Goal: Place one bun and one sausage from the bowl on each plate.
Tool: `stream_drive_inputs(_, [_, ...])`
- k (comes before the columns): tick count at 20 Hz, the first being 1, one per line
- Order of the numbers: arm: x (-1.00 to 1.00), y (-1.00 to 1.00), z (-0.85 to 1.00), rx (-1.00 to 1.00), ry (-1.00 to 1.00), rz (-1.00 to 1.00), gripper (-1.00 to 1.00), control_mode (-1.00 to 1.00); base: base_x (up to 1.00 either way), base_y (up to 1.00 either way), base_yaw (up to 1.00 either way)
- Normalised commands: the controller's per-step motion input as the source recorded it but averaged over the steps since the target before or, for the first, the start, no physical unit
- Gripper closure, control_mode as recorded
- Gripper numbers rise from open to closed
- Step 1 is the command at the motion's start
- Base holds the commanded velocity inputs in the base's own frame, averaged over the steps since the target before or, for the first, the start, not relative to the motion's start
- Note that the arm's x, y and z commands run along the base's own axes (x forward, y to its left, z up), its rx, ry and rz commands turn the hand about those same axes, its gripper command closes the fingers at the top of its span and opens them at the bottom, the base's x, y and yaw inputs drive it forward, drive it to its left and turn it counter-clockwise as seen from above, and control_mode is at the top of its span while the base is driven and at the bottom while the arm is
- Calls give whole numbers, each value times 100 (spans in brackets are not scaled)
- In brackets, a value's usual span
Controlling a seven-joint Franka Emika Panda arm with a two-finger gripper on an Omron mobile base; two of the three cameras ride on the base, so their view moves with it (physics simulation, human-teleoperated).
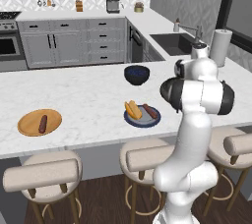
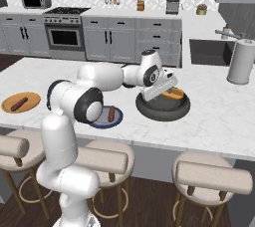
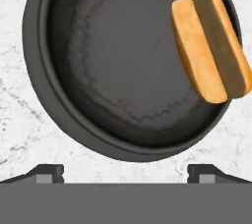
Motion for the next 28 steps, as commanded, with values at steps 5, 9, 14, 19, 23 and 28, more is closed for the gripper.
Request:
stream_drive_inputs(5, [44, -26, -12, 0, 1, 6, -100, -100, 0, 0, 0])
stream_drive_inputs(9, [7, -18, -8, 0, 1, 0, -100, -100, 0, 0, 0])
stream_drive_inputs(14, [30, -4, -25, -1, 0, 4, -100, -100, 0, 0, 0])
stream_drive_inputs(19, [28, -7, -28, -4, 0, 13, -100, -100, 0, 0, 0])
stream_drive_inputs(23, [33, -18, -5, 0, 0, 8, -100, -100, 0, 0, 0])
stream_drive_inputs(28, [39, -33, -17, 0, 1, 3, -100, -100, 0, 0, 0])
